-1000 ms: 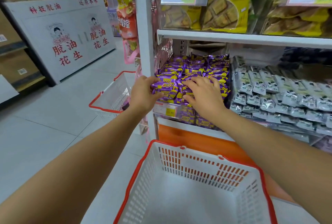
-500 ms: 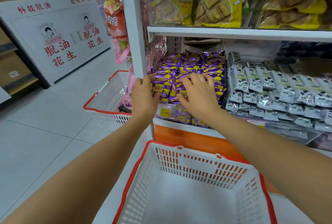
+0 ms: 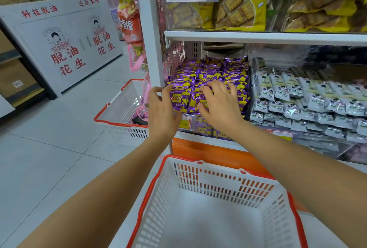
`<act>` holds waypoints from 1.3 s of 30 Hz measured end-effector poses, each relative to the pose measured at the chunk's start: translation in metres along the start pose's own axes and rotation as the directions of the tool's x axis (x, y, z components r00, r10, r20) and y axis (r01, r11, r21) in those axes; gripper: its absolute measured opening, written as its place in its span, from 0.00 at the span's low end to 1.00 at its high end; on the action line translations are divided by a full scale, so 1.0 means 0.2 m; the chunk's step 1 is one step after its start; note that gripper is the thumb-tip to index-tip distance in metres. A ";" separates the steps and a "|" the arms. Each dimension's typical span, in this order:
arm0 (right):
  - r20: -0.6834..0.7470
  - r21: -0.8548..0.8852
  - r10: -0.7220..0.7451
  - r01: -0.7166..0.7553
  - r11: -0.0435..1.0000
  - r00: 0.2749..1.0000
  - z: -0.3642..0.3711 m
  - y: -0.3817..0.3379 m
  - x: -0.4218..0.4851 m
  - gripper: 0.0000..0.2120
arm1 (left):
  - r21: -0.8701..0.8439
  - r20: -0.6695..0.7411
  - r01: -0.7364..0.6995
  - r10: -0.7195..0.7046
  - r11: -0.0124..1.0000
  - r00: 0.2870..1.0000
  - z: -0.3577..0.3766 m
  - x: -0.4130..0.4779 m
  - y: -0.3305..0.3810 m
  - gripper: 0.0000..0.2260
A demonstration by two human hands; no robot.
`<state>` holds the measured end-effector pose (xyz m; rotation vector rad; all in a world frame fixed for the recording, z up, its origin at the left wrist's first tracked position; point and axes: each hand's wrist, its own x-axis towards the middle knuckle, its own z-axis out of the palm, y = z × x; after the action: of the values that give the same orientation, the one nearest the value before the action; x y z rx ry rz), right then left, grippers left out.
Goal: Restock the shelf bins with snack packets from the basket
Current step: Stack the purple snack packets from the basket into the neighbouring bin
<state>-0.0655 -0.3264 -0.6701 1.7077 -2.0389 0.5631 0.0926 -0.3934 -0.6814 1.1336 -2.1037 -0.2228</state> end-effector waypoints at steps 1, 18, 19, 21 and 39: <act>0.010 -0.003 -0.005 0.005 1.000 1.000 -0.01 0.00 0.00 0.18 | 0.016 -0.010 0.005 -0.005 1.000 1.000 0.00 0.00 0.00 0.34; 0.158 0.025 -0.108 0.105 0.994 0.982 -0.05 0.02 0.07 0.28 | 0.070 -0.026 -0.266 0.268 0.962 0.963 0.03 0.01 0.03 0.26; 0.174 0.027 -0.115 0.112 0.993 0.978 -0.05 0.02 0.08 0.28 | 0.073 -0.017 -0.279 0.281 0.957 0.960 0.05 0.02 0.02 0.26; 0.194 0.024 -0.131 0.128 0.991 0.972 -0.06 0.04 0.10 0.29 | 0.086 0.005 -0.305 0.305 0.949 0.952 0.07 0.02 -0.01 0.28; 0.340 0.049 -0.073 0.060 0.997 0.938 -0.17 0.07 0.09 0.32 | 0.082 0.142 -0.222 0.209 0.972 0.968 -0.01 0.00 0.09 0.30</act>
<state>-0.0809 -0.3208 -0.6325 2.0047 -2.2006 0.2991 0.0830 -0.3826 -0.6712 0.9566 -2.3590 -0.0948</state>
